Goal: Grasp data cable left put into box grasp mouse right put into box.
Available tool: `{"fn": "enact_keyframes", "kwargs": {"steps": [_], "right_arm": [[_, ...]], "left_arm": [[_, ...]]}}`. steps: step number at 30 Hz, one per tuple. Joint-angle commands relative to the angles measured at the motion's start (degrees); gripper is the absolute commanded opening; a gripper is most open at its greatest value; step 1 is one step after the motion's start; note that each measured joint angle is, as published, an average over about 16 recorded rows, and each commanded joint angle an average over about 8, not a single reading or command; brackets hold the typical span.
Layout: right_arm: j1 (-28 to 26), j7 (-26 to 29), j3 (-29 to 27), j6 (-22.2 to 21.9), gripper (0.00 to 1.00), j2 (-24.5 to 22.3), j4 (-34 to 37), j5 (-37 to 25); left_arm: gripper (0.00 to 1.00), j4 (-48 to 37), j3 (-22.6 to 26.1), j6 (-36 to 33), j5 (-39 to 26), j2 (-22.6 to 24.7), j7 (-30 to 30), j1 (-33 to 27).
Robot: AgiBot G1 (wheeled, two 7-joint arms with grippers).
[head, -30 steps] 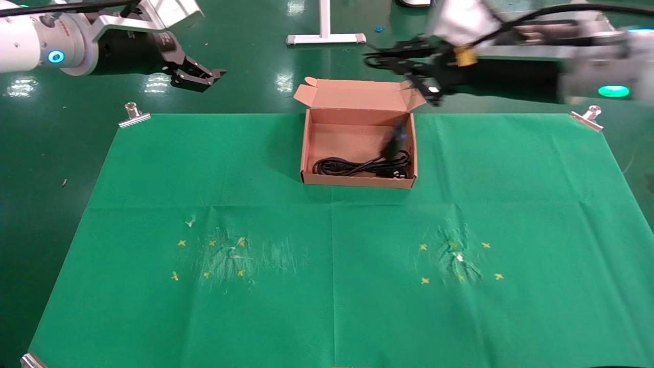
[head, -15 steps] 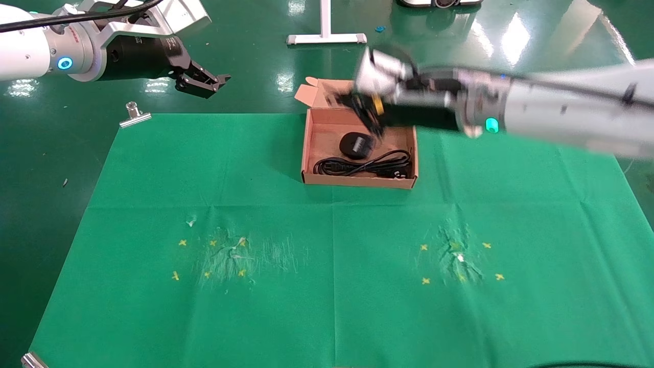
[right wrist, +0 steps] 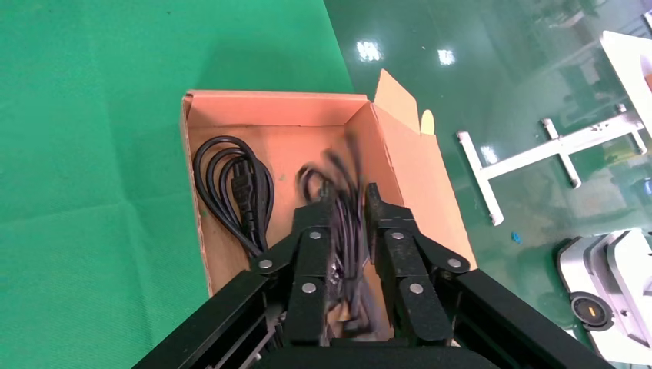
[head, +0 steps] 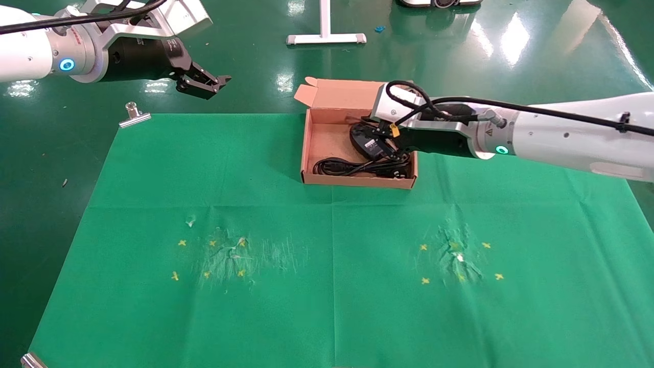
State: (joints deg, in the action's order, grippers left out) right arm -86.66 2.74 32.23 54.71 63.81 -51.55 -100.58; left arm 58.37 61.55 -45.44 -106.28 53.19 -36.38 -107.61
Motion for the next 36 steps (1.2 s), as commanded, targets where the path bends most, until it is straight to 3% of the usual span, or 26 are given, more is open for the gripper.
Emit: {"fn": "enact_keyframes", "kwargs": {"steps": [1, 11, 36], "right_arm": [[-0.1, 0.04, -0.05, 0.06, 1.0, 0.0, -0.18, 0.08], [0.87, 0.46, -0.95, 1.74, 1.0, -1.39, -1.6, 3.09], [11.36, 3.73, -7.56, 14.41, 1.0, -13.26, -10.45, 27.18]], "left_arm": [[1.0, -0.06, 0.0, 0.01, 0.0, 0.02, 0.01, 0.0], [1.0, -0.2, 0.01, 0.01, 0.09, 0.09, 0.08, 0.0], [1.0, -0.2, 0.01, 0.01, 0.09, 0.09, 0.08, 0.0]]}}
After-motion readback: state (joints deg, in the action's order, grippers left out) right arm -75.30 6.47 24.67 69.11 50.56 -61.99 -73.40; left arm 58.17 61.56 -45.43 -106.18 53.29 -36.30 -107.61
